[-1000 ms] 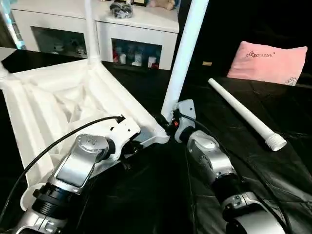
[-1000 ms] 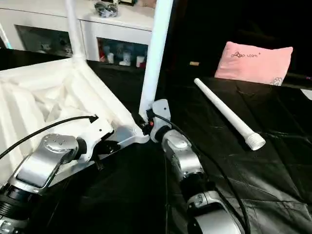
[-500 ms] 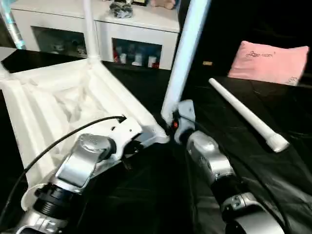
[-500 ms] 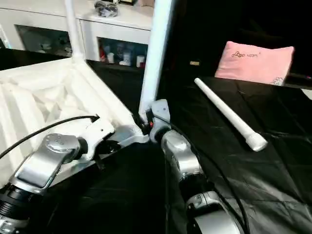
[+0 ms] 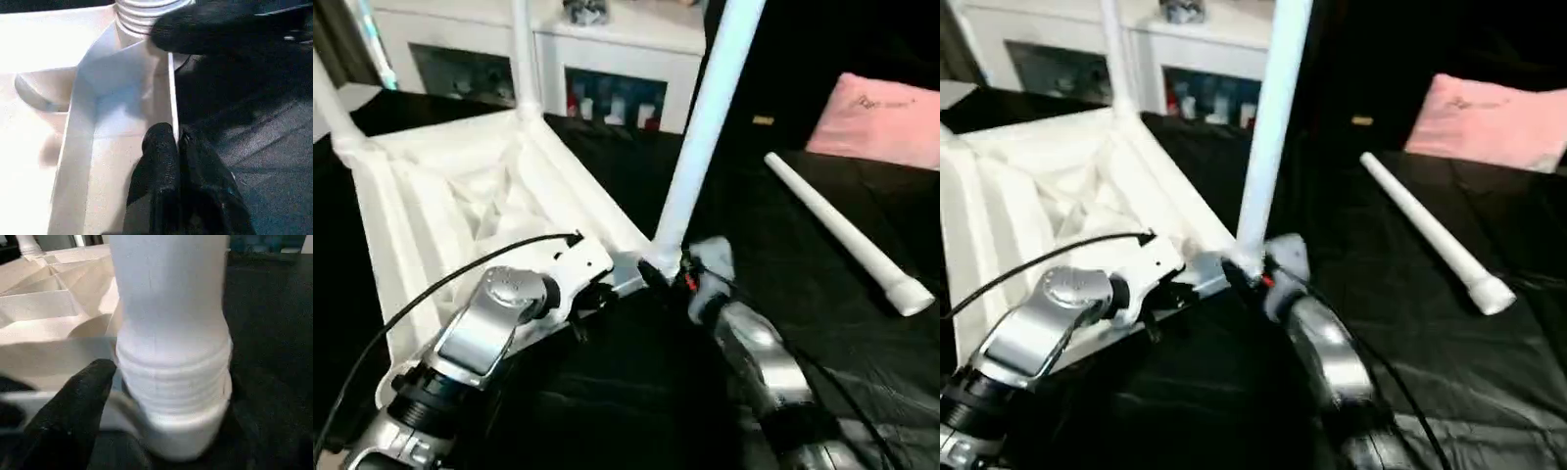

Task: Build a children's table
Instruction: Rotate leg to tighten

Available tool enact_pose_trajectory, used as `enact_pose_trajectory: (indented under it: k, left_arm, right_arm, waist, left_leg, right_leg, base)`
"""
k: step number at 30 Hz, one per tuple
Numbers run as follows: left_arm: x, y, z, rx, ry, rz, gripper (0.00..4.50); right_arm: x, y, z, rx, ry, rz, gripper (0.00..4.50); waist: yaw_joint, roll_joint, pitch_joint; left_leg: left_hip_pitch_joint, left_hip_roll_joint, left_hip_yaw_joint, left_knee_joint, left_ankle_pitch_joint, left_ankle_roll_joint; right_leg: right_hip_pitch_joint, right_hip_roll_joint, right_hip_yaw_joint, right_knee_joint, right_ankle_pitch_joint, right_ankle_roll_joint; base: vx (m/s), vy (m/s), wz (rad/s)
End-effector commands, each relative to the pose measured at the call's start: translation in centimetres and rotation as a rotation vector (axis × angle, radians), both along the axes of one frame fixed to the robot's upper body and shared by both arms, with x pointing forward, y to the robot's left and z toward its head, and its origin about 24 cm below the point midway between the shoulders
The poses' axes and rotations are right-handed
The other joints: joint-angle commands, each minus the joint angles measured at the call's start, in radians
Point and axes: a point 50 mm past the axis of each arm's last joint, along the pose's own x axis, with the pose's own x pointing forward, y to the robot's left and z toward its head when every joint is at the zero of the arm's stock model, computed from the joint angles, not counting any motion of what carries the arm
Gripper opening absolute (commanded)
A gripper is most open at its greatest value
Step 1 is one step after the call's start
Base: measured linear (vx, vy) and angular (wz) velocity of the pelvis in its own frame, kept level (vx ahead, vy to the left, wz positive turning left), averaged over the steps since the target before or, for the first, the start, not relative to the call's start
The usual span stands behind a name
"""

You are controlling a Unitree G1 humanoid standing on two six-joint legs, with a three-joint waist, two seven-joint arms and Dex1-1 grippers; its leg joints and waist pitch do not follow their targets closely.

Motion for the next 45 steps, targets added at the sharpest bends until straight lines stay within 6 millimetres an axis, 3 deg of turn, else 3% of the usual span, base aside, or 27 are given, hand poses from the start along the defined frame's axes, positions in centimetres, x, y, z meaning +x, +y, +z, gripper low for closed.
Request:
enact_pose_trajectory:
  k: [1,3,5,13,20,27,39,45]
  left_arm:
    - [0.2,0.2,-0.3,0.04,0.001,-0.025,0.0]
    - [0.1,0.2,-0.5,0.04,0.004,-0.058,0.0]
    - [0.1,0.3,-0.7,0.039,0.01,-0.084,0.0]
    - [0.2,1.5,-1.3,0.049,0.036,-0.223,0.0]
    - [-0.3,2.0,-1.3,0.056,0.058,-0.382,0.0]
    - [-1.0,1.4,-1.5,0.086,0.08,-0.543,0.0]
    - [-1.5,0.9,-1.0,0.103,0.102,-0.681,0.0]
    - [-1.5,1.0,-1.0,0.108,0.108,-0.697,0.0]
  right_arm:
    - [-0.6,-0.5,-0.8,-0.013,0.042,0.013,4.39]
    - [-0.9,-1.0,-0.5,0.009,0.03,0.014,4.46]
    - [-1.0,-1.4,-0.2,0.022,0.015,0.02,4.46]
    - [-1.7,-4.0,2.5,0.011,-0.083,0.191,4.46]
    - [-2.0,-5.7,3.5,-0.1,-0.075,0.413,4.46]
    - [-1.7,-5.3,4.1,-0.18,-0.055,0.608,4.46]
    - [-1.0,-4.4,4.2,-0.157,-0.059,0.724,4.46]
    - [-0.9,-4.4,4.1,-0.135,-0.031,0.774,3.85]
  waist:
    - [-0.003,0.018,-0.046]
    - [0.0,0.019,-0.043]
    - [0.002,0.019,-0.044]
    - [0.006,0.018,-0.047]
    - [0.011,0.014,-0.051]
    - [0.022,0.012,-0.054]
    - [0.031,0.008,-0.055]
    - [0.031,0.009,-0.058]
  left_leg:
    - [-0.001,0.02,0.003,-0.065,-0.234,-0.005]
    - [0.002,0.021,0.003,-0.065,-0.257,-0.002]
    - [0.003,0.022,0.004,-0.064,-0.263,0.0]
    - [-0.001,0.022,0.005,-0.059,-0.198,0.02]
    - [-0.001,0.021,0.007,-0.05,-0.163,0.038]
    - [0.004,0.024,0.009,-0.046,-0.151,0.047]
    - [0.004,0.025,0.012,-0.043,-0.15,0.04]
    - [0.002,0.025,0.011,-0.04,-0.136,0.049]
  right_leg:
    - [0.041,-0.066,0.048,-0.076,-0.112,-0.16]
    - [0.036,-0.068,0.05,-0.086,-0.192,-0.146]
    - [0.035,-0.07,0.052,-0.088,-0.211,-0.141]
    - [0.041,-0.069,0.049,-0.075,-0.114,-0.153]
    - [0.046,-0.069,0.048,-0.067,-0.067,-0.176]
    - [0.046,-0.072,0.046,-0.06,-0.048,-0.202]
    - [0.045,-0.074,0.045,-0.054,-0.047,-0.213]
    - [0.048,-0.074,0.044,-0.049,-0.018,-0.221]
  base:
    - [0.0,0.0,0.0]
    - [0.0,0.0,0.0]
    - [0.0,0.0,0.0]
    - [0.0,0.0,0.0]
    - [0.0,0.0,0.0]
    - [0.0,0.0,0.0]
    - [0.0,0.0,0.0]
    - [0.0,0.0,0.0]
